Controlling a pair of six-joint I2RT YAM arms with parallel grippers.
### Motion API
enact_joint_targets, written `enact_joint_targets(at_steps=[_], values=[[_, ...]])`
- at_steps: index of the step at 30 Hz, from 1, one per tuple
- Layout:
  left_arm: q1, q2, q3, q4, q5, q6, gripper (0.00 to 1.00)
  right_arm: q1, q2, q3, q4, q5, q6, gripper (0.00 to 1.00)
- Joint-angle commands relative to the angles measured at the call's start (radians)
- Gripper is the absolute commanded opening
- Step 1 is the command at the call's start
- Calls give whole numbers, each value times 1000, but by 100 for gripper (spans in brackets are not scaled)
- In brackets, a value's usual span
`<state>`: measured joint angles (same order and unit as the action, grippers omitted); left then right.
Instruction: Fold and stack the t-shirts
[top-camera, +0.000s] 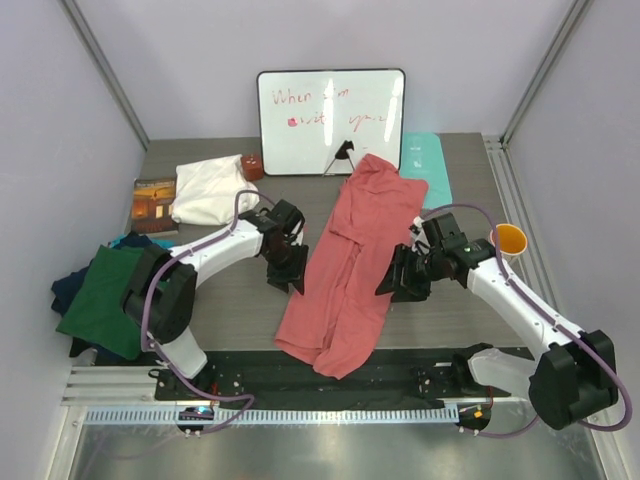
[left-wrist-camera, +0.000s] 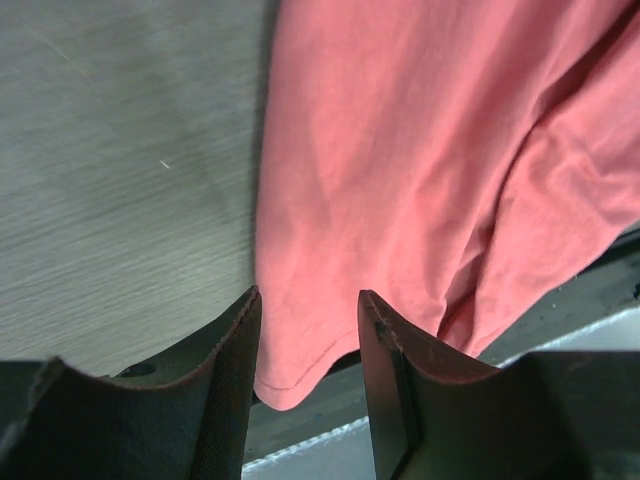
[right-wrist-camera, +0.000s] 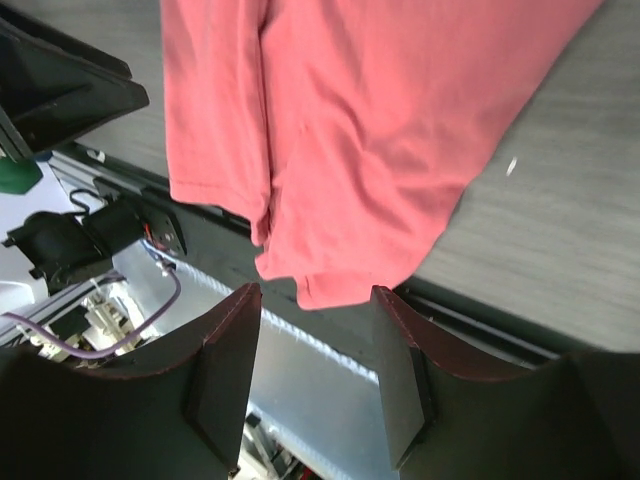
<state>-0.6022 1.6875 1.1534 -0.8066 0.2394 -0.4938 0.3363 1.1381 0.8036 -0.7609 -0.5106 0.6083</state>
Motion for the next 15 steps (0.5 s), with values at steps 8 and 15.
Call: enact_joint_targets(at_steps=[8,15], values=[[5,-186,-211,43,92,-41,46,66,-100,-102,-112,9,61,55],[13,-227,-293,64,132,-77,48,121,-129,-216,-87,-8,93,57]])
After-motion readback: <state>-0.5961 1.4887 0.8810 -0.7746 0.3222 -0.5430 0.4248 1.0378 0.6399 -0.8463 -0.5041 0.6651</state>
